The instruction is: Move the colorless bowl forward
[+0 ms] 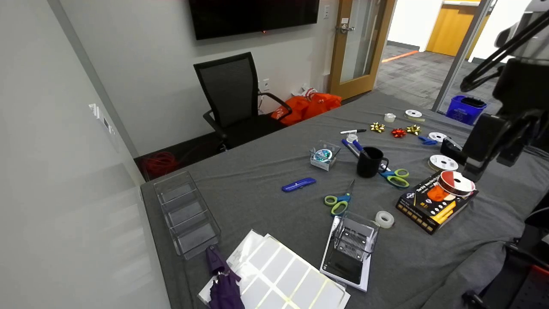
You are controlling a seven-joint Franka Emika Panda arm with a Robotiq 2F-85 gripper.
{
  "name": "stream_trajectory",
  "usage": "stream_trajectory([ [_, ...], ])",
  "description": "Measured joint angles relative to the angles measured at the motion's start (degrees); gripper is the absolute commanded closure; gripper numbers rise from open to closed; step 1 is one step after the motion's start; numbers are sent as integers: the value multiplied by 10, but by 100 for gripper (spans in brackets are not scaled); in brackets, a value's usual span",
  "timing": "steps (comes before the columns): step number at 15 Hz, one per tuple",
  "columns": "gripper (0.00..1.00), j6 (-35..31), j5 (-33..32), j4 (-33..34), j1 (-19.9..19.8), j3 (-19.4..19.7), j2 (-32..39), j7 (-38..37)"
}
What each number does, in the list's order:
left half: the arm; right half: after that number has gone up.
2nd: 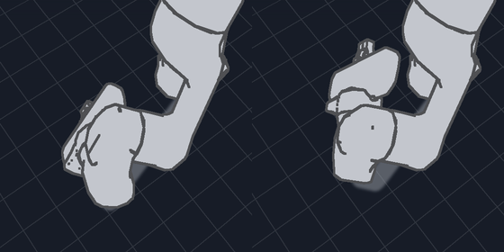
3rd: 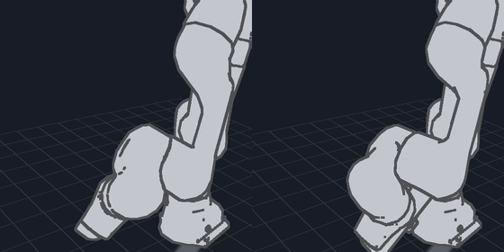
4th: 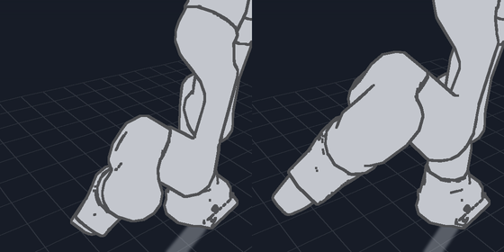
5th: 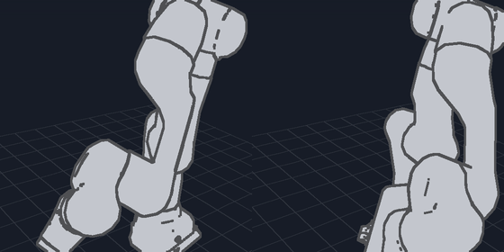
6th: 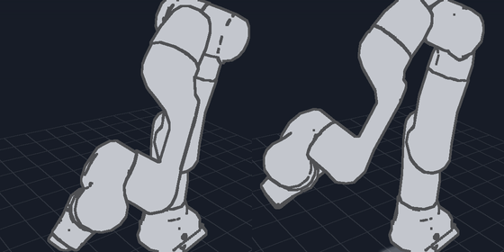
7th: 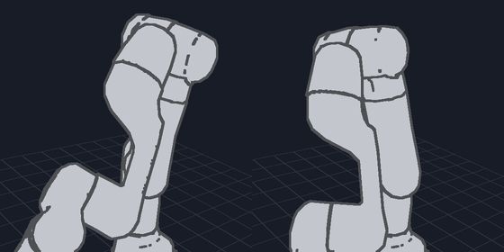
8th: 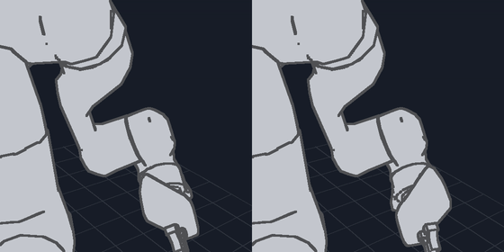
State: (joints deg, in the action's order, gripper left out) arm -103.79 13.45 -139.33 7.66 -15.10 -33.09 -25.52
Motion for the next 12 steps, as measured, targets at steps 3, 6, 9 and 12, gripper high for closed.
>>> stream_trajectory([
  [3, 0, 0, -1, 7, -1, 6, 11, 5],
  [6, 0, 0, -1, 7, -1, 6, 11, 5],
  [9, 0, -15, 4, 4, -1, 6, 12, -7],
  [12, 0, -94, 19, -11, -5, 6, 29, -43],
])
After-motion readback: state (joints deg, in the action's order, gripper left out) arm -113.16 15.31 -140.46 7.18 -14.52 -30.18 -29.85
